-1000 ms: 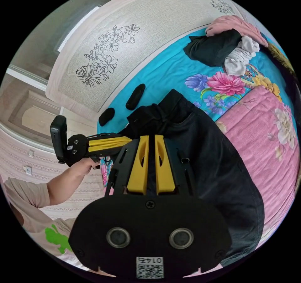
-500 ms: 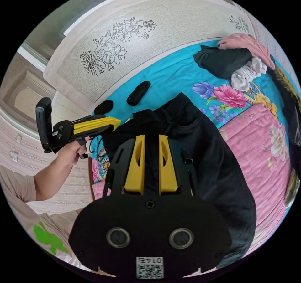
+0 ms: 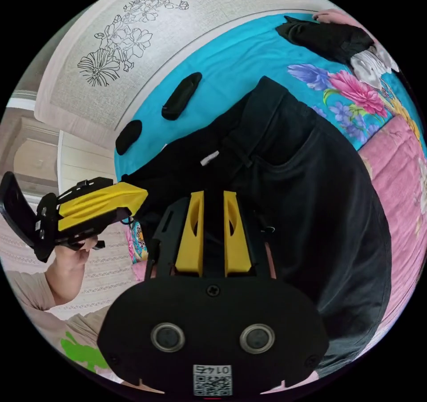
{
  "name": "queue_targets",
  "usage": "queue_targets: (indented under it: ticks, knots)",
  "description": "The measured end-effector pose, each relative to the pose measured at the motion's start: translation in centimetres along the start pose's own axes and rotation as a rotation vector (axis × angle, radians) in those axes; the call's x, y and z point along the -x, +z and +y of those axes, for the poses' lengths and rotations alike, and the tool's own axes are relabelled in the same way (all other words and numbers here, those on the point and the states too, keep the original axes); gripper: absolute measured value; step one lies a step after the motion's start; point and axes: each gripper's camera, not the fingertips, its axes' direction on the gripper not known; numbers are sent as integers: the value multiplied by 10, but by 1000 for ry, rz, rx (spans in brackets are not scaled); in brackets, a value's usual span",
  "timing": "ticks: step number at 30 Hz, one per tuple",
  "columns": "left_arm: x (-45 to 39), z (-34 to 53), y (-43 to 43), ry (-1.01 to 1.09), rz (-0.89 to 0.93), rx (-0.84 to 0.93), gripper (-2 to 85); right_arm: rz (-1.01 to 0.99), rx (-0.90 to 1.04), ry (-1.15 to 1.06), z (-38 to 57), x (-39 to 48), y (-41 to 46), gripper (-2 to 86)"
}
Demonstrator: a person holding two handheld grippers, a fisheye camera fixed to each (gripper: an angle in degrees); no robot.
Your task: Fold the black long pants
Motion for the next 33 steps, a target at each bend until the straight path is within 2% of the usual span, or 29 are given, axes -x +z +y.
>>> queue_targets:
  ticks: [4, 7, 10, 13, 17, 21, 24, 28, 33]
  knots:
    - [-25, -11, -2, 65, 53, -10, -10, -44, -88, 7, 41, 9, -38, 110]
    - [-52, -17, -4, 126, 165, -26, -10, -100, -194, 41, 103, 6, -87, 96]
    - [-91, -24, -1, 191, 224, 5, -9, -109, -297, 114, 194, -4, -146, 120]
    - [-139, -29, 16, 248, 333, 67, -7, 7, -361, 307, 303, -23, -200, 137]
    - [-218, -18, 38, 350, 405, 166, 11, 126, -347, 627, 460, -35, -245, 144]
    - [-266, 5, 46, 438, 400, 231, 47, 229, -358, 863, 588, -8, -270, 143]
    - [-292, 22, 56, 494, 327, 279, 61, 360, -357, 948, 648, 19, -278, 140]
    - [-314, 40, 72, 548, 213, 273, 65, 383, -241, 934, 685, 31, -263, 151]
    - [-319, 48, 72, 538, 192, 248, 65, 524, -266, 853, 725, 68, -269, 158]
